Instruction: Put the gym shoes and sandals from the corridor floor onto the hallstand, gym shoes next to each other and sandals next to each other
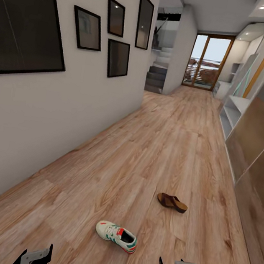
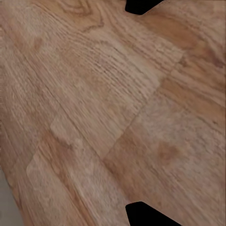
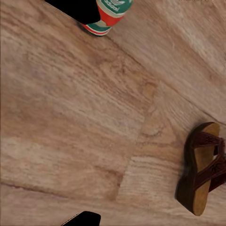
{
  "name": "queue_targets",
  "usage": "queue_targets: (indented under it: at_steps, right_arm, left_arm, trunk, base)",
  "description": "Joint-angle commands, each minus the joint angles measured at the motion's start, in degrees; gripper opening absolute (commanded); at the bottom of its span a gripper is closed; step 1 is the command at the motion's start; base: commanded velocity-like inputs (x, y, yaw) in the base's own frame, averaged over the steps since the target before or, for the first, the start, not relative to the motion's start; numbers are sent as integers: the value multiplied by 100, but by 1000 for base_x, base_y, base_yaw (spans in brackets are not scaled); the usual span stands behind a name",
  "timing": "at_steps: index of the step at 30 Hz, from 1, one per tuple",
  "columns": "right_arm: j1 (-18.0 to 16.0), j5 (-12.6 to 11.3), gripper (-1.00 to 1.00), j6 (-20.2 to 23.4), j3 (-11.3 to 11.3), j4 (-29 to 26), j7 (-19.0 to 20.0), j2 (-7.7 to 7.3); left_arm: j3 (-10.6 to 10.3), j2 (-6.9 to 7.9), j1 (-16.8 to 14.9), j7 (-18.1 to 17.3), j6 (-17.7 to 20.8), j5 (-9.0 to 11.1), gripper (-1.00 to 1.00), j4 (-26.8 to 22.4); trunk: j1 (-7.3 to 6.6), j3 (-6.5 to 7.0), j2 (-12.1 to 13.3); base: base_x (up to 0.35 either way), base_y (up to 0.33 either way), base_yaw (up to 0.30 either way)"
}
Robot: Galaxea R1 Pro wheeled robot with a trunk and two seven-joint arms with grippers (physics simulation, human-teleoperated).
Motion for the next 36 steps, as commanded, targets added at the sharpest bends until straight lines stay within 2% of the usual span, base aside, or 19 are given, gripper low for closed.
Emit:
queue_targets:
  at_steps: [1, 7, 26, 36]
  right_arm:
    - [-2, 54, 100, -17, -48, 1, 8, 1]
    - [-2, 54, 100, -17, -48, -5, 8, 2]
    - [-2, 54, 100, -22, -48, -6, 8, 2]
    - [-2, 54, 100, -25, -48, -2, 8, 2]
  left_arm:
    - [-15, 1, -4, -8, -18, 47, 100, 5]
    - [-15, 1, -2, -8, -18, 51, 100, 5]
    - [-15, 1, -4, -8, -18, 52, 100, 5]
    - [-15, 1, -4, -8, -18, 50, 100, 5]
  trunk:
    - [2, -5, -2]
    - [2, -5, -2]
    - [2, -5, -2]
    - [2, -5, -2]
  base:
    - [290, -140, 223]
    - [172, -92, 110]
    - [8, -4, 4]
    - [0, 0, 227]
